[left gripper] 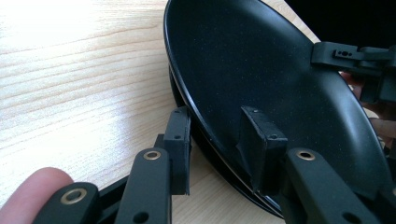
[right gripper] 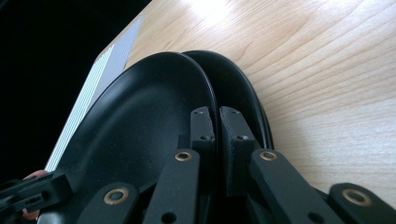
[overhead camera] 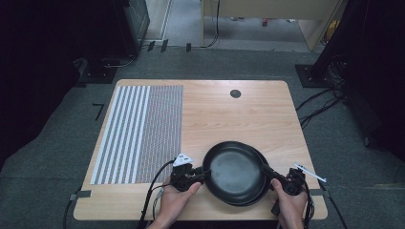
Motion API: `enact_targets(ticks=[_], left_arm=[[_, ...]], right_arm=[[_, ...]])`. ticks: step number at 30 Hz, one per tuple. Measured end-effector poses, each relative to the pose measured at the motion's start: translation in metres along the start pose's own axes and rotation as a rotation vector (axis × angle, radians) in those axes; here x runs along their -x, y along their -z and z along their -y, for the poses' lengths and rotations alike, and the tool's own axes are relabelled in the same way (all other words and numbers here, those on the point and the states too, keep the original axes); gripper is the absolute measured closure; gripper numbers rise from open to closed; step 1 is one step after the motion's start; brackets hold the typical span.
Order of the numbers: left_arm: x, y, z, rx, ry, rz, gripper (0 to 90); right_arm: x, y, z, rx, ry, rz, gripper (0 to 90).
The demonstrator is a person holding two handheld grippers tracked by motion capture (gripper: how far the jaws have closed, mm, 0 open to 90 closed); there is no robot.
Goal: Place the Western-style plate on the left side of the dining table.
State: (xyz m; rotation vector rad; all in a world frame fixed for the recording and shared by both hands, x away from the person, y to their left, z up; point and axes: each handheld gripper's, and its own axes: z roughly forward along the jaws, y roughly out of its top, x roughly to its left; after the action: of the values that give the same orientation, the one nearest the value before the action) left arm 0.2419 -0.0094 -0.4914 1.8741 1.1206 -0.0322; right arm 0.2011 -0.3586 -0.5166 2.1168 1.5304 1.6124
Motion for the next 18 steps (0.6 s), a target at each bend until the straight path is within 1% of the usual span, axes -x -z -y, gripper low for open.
enact_targets(ticks=[2,3,4,5,6,7,10,11,12,13,16,18], left_arm=[[-0.0001,0.0013,0.0,0.003,-0.001,-0.004,65.7],[0.0006,0.0022,-0.0003,0.002,0.0,-0.008,65.7],[0.0006,0.0022,-0.0003,0.002,0.0,-0.008,65.7],[0.0011,0.004,-0.0014,-0.003,-0.007,-0.015,65.6],[0.0011,0.004,-0.0014,-0.003,-0.007,-0.015,65.7],[0.0001,0.0058,-0.0029,-0.005,-0.003,-0.016,66.0],[-0.0019,0.0074,-0.0037,-0.004,0.007,-0.017,67.0],[-0.0029,0.0088,-0.0041,0.001,0.012,-0.013,67.7],[-0.0029,0.0088,-0.0041,0.001,0.012,-0.013,68.0],[-0.0021,0.0091,-0.0043,0.001,0.004,-0.02,68.0],[-0.0017,0.0088,-0.0047,0.0,0.001,-0.024,67.9],[-0.0015,0.0087,-0.0048,-0.001,0.0,-0.025,67.9]], right_arm=[[-0.0013,-0.0001,0.001,0.005,-0.003,0.004,85.4],[-0.0015,0.0002,0.001,0.005,-0.016,-0.004,85.7],[-0.0015,0.0002,0.001,0.005,-0.016,-0.004,85.7],[-0.002,0.0014,0.001,0.014,-0.033,-0.024,86.1],[-0.002,0.0014,0.001,0.014,-0.033,-0.024,86.1],[-0.0042,0.0024,0.0013,0.026,-0.032,-0.033,86.2],[-0.0067,0.0022,0.0027,0.022,-0.024,-0.027,86.0],[-0.0081,0.0009,0.0046,0.009,-0.022,-0.009,85.7],[-0.0081,0.0009,0.0046,0.009,-0.022,-0.009,85.7],[-0.0072,0.0005,0.0055,0.002,-0.026,-0.005,85.6],[-0.0065,0.0004,0.0055,-0.004,-0.037,-0.004,85.5],[-0.0067,0.0004,0.0055,-0.005,-0.035,-0.001,85.5]])
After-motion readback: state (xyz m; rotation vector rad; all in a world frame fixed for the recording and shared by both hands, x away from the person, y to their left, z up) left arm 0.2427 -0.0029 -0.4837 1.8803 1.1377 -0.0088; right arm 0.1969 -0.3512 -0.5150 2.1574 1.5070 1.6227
